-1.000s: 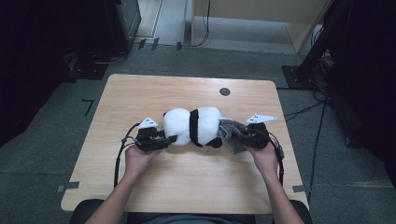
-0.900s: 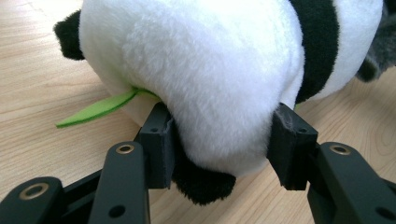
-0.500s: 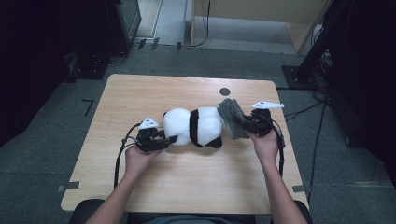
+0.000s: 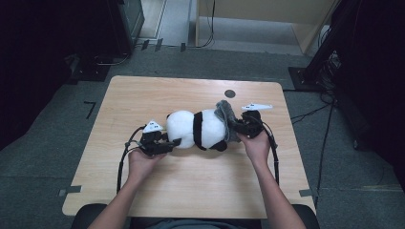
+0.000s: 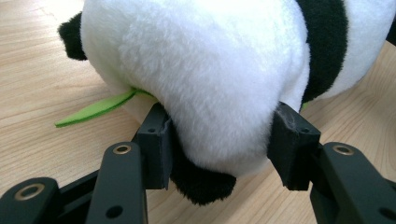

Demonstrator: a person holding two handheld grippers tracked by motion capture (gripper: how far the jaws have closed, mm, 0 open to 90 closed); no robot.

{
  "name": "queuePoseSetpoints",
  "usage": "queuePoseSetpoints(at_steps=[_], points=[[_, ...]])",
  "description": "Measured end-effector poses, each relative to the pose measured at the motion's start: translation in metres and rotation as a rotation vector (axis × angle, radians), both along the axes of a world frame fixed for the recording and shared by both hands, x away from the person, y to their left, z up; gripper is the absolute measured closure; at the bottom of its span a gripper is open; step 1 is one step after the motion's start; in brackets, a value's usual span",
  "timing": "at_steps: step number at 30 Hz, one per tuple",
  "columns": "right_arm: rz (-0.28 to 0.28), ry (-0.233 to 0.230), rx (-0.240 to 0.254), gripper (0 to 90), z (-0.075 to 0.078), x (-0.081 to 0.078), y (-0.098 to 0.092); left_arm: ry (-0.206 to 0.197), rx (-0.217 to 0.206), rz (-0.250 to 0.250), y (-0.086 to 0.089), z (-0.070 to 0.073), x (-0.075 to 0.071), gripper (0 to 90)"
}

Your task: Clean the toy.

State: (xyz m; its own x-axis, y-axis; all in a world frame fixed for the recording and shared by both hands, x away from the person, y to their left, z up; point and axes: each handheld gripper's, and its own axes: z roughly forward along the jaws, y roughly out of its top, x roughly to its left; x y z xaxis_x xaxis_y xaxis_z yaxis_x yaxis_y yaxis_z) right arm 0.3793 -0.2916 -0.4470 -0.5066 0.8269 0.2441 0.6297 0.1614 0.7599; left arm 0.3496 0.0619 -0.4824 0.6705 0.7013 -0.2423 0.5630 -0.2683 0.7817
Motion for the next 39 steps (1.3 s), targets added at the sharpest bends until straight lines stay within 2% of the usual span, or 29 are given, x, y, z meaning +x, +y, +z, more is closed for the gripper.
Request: queuePoseSetpoints(at_steps=[6, 11, 18, 20, 27, 32, 35, 39], points=[[0.0, 0.051, -0.034, 77.3, -0.015, -0.001, 0.0, 0.001, -0.006, 0.002, 0.0, -0.001, 0.0, 47.2], [0.024, 0.12, -0.093, 77.2, -0.032, 0.001, 0.007, 0.003, -0.005, 0.0, 0.001, -0.001, 0.0, 47.0], [0.034, 0.125, -0.106, 77.0, -0.034, 0.003, 0.007, 0.006, -0.009, 0.001, 0.001, -0.001, 0.0, 46.9], [0.026, 0.121, -0.116, 76.9, -0.032, 0.002, 0.005, 0.009, -0.008, 0.0, 0.002, -0.001, 0.0, 46.7], [-0.033, 0.05, -0.061, 77.0, -0.012, 0.001, -0.008, 0.005, 0.0, -0.002, 0.001, -0.001, 0.0, 46.4], [-0.037, -0.008, -0.033, 77.0, 0.008, 0.002, -0.009, 0.004, 0.003, 0.0, 0.001, -0.001, 0.0, 45.9], [-0.01, 0.003, -0.039, 77.0, 0.01, 0.005, -0.001, 0.005, 0.005, 0.0, 0.001, -0.001, 0.0, 46.0], [-0.013, 0.012, -0.03, 77.4, 0.005, 0.007, 0.003, 0.008, 0.001, 0.003, 0.002, -0.002, 0.0, 45.9]])
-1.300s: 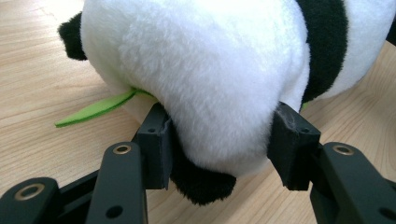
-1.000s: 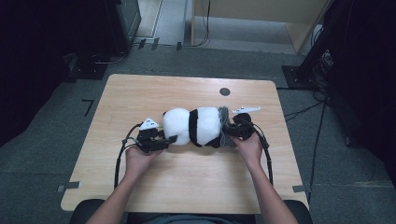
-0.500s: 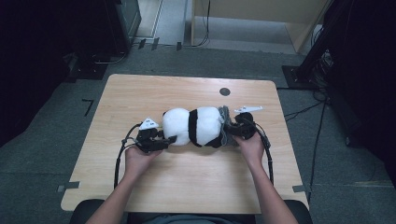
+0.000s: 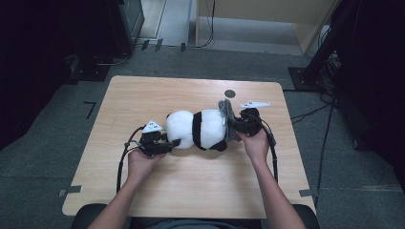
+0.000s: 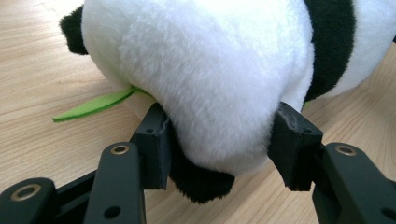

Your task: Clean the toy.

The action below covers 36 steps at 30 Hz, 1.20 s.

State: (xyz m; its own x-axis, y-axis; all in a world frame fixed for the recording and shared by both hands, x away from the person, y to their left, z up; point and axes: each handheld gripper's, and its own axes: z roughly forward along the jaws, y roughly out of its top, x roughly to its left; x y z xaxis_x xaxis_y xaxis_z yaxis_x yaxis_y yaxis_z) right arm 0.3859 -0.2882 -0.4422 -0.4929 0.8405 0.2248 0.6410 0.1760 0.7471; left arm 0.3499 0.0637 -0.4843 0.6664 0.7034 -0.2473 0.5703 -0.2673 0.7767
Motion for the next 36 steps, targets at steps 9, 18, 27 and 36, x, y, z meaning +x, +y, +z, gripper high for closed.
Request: queuePoseSetpoints(at_steps=[9, 18, 27, 36], points=[[0.013, 0.053, -0.022, 77.5, -0.019, -0.005, 0.001, -0.001, -0.002, 0.001, 0.0, 0.0, 0.0, 45.8], [0.029, 0.083, -0.062, 77.1, -0.029, -0.007, -0.001, 0.009, -0.015, 0.004, 0.001, 0.0, 0.0, 45.7], [-0.011, 0.033, -0.042, 77.2, -0.02, -0.009, -0.019, 0.006, -0.009, 0.003, 0.001, 0.0, 0.0, 45.5], [-0.09, -0.036, -0.038, 76.9, -0.01, -0.014, -0.053, 0.006, -0.003, 0.001, 0.001, 0.001, 0.0, 45.1]])
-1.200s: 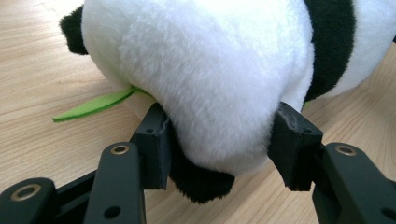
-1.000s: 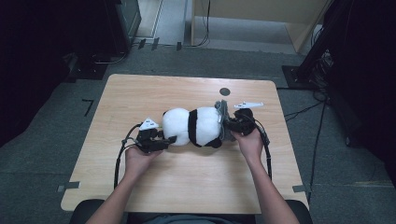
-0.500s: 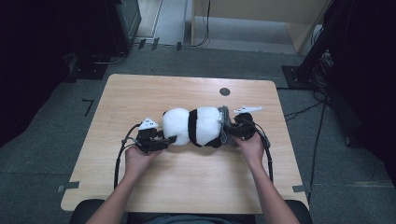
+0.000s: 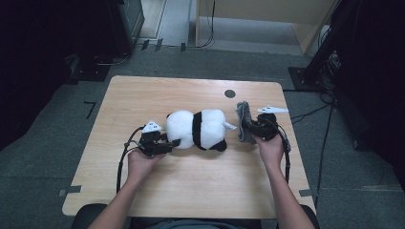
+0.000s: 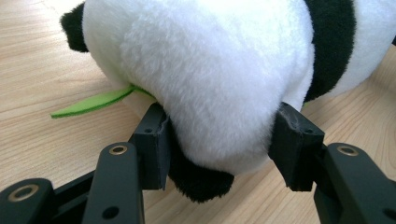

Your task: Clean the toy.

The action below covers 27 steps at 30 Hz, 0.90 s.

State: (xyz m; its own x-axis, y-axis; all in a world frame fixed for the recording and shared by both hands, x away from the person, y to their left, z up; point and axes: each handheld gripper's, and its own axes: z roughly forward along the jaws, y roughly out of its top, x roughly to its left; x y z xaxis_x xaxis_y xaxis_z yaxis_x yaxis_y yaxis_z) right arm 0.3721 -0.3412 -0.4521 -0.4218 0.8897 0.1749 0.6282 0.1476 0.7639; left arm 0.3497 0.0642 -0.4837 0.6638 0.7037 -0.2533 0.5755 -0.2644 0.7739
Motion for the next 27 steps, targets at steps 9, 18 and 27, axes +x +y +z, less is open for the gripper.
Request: queuePoseSetpoints(at_steps=[9, 18, 27], points=[[-0.086, -0.056, -0.055, 76.9, -0.004, -0.003, -0.023, 0.001, 0.001, 0.0, 0.0, 0.0, -0.001, 44.7], [-0.139, -0.097, -0.074, 76.3, -0.022, 0.002, -0.032, -0.006, -0.005, -0.003, 0.001, -0.001, 0.0, 44.3], [-0.174, -0.101, -0.083, 72.2, -0.042, 0.017, -0.033, -0.011, -0.003, -0.006, 0.001, -0.002, 0.0, 43.6]])
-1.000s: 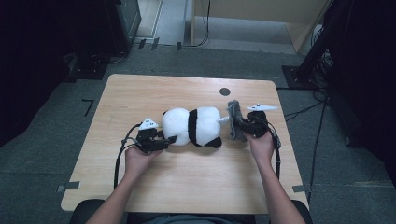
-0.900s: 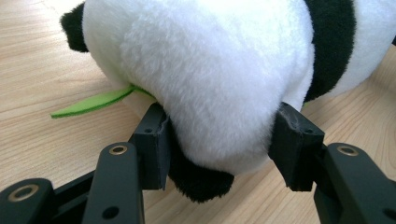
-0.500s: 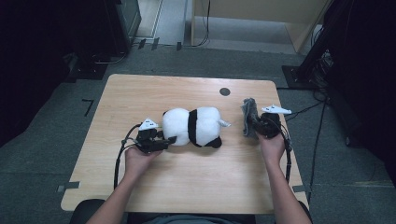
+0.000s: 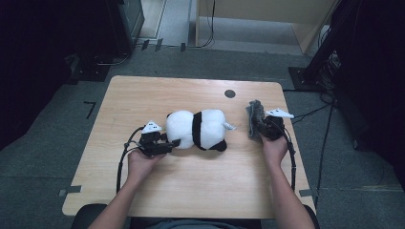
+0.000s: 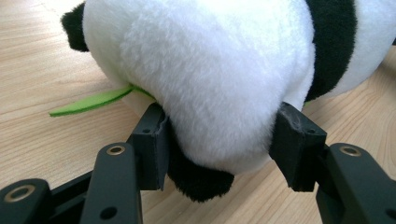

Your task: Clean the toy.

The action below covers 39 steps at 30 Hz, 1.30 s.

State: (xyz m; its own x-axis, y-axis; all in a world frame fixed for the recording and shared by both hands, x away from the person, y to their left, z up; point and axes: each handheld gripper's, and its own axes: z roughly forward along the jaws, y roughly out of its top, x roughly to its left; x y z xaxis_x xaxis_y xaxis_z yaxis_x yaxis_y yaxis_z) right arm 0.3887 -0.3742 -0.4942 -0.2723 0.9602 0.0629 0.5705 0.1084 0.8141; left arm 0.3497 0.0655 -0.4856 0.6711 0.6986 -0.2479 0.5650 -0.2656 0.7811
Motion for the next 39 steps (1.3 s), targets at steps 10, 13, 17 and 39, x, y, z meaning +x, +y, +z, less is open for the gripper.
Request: queuePoseSetpoints(at_steps=[10, 13, 17, 39], points=[[0.017, 0.009, -0.032, 47.1, 0.0, 0.003, 0.002, 0.002, -0.006, -0.001, 0.001, 0.0, 0.001, 40.2], [0.024, 0.004, 0.004, 43.4, 0.003, 0.001, 0.0, 0.0, -0.006, 0.001, 0.001, 0.0, 0.001, 38.3], [0.031, 0.009, 0.022, 39.8, 0.007, -0.002, 0.0, -0.001, -0.012, -0.001, 0.001, 0.0, 0.001, 35.2], [0.162, -0.03, 0.072, 34.1, 0.032, -0.028, 0.018, -0.026, -0.012, -0.02, 0.001, -0.001, 0.002, 27.3]])
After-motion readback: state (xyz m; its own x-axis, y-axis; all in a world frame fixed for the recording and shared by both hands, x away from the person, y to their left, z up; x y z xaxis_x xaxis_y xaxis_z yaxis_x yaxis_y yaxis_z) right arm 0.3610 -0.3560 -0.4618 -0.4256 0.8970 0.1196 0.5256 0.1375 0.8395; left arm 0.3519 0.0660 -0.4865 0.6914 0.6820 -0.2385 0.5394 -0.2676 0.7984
